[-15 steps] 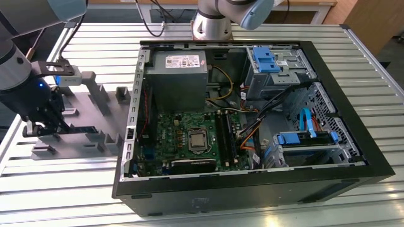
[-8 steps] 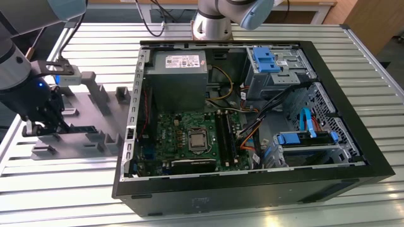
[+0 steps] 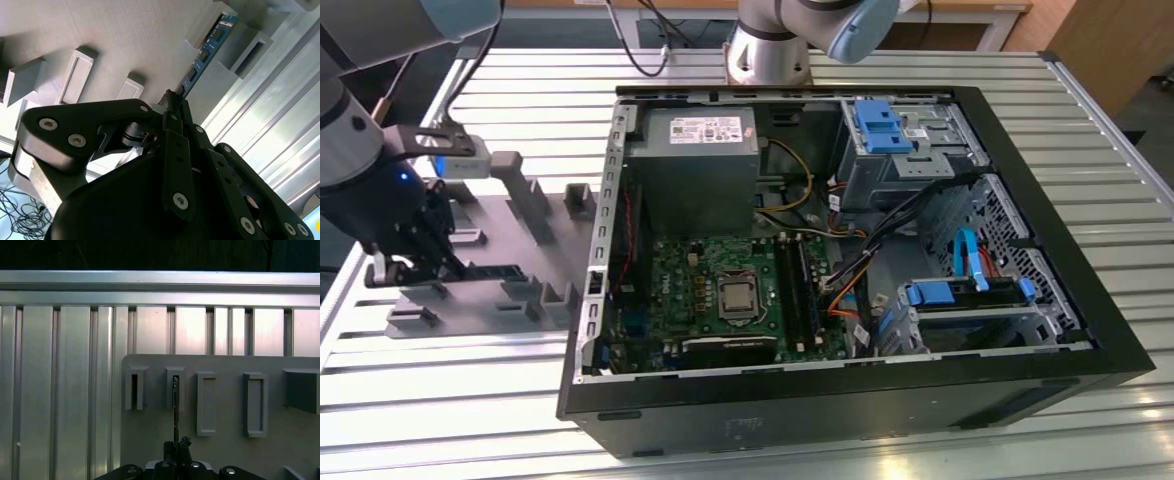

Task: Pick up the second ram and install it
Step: 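Pick up the second ram and move it above second insertion slot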

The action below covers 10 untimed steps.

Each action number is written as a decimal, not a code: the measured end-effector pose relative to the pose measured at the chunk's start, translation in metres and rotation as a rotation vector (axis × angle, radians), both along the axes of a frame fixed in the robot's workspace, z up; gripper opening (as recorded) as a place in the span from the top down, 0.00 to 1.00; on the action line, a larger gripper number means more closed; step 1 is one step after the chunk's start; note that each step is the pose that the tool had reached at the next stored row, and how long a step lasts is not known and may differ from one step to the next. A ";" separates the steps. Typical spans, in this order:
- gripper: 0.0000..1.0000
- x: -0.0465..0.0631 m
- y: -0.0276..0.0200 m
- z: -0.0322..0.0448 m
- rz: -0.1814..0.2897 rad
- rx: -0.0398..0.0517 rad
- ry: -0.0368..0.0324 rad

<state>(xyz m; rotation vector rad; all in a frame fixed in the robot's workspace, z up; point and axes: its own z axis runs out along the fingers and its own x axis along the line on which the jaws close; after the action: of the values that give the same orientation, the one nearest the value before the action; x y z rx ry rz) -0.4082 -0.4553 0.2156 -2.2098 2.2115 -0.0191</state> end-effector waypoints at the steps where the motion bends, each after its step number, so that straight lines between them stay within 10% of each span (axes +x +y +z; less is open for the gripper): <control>1: 0.86 0.000 0.0000 0.0005 0.000 0.0000 -0.0001; 10: 0.86 0.000 0.0000 0.0065 0.000 0.0001 -0.0001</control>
<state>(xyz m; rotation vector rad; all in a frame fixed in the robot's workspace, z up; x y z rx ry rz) -0.4082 -0.4553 0.2222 -2.2098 2.2114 -0.0191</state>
